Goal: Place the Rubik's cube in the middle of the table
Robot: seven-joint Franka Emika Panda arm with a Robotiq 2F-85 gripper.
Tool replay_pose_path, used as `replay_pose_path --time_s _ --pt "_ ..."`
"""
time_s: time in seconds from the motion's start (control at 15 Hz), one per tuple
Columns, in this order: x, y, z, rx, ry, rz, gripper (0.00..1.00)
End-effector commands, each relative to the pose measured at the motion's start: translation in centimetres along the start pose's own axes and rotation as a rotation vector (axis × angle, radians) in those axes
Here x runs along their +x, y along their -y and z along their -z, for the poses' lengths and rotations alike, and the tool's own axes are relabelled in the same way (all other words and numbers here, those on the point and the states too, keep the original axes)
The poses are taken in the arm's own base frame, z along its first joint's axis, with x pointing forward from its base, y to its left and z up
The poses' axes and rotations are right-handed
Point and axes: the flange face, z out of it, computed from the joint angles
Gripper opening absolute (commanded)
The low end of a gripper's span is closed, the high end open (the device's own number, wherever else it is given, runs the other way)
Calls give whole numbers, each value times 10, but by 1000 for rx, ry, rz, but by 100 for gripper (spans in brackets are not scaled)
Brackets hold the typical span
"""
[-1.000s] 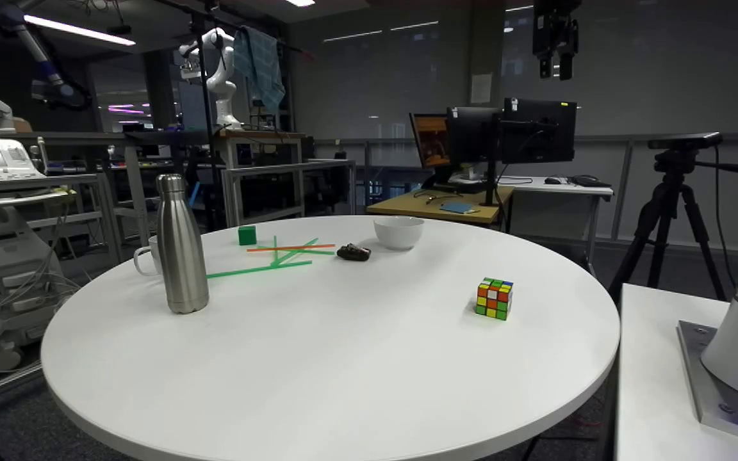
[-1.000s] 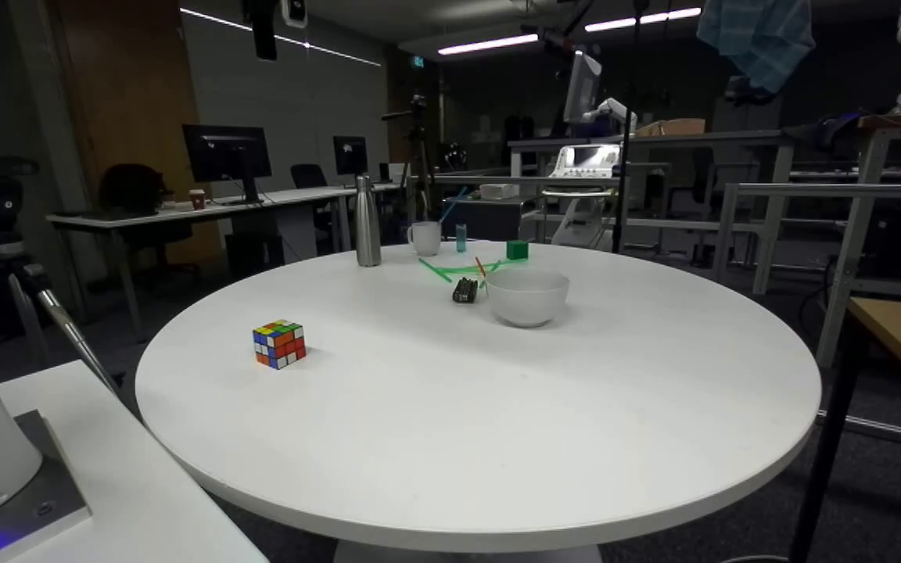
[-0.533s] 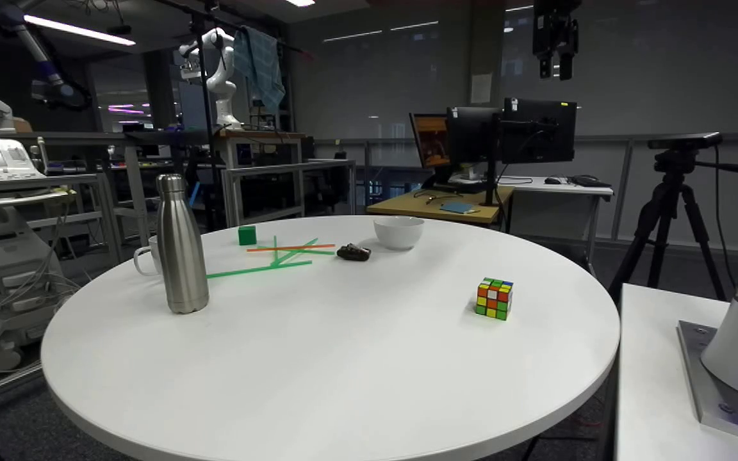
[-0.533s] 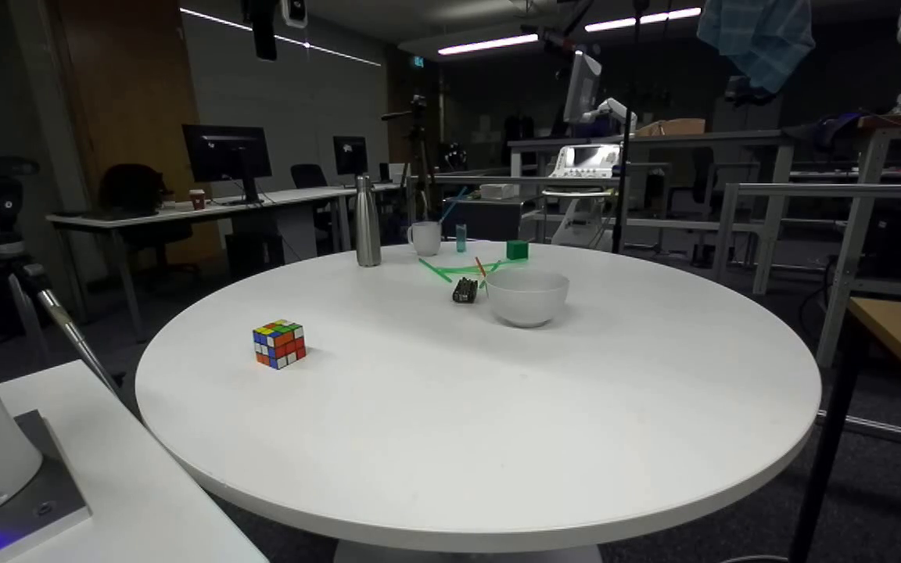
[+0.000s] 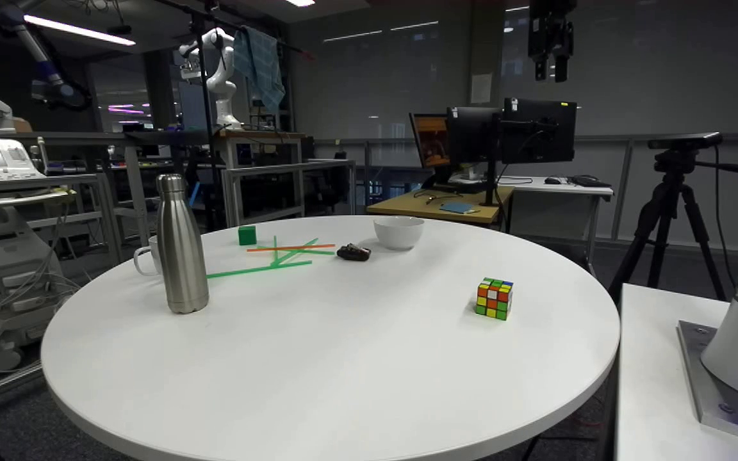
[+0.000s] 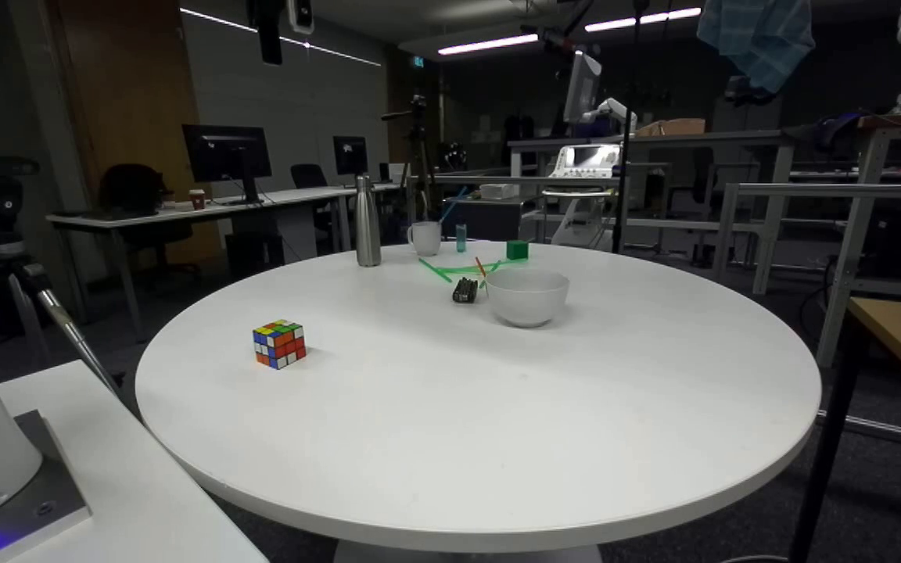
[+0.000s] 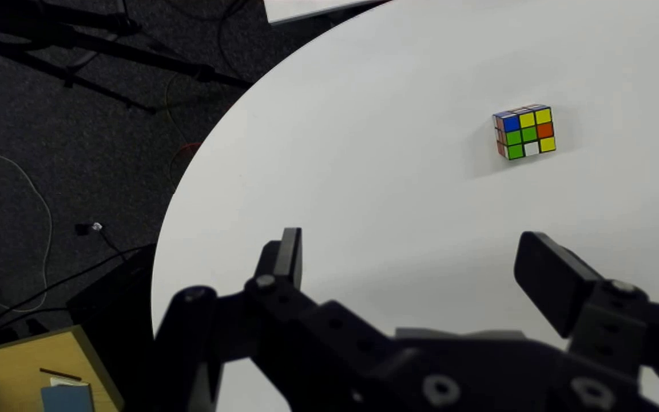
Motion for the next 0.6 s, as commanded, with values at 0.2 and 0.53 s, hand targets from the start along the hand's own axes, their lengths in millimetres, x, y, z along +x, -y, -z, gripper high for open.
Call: replay_pose_path --time_s 0.2,0.53 --pt "70 20 6 10 -20 78 100" --pt "121 45 19 53 -4 155 100"
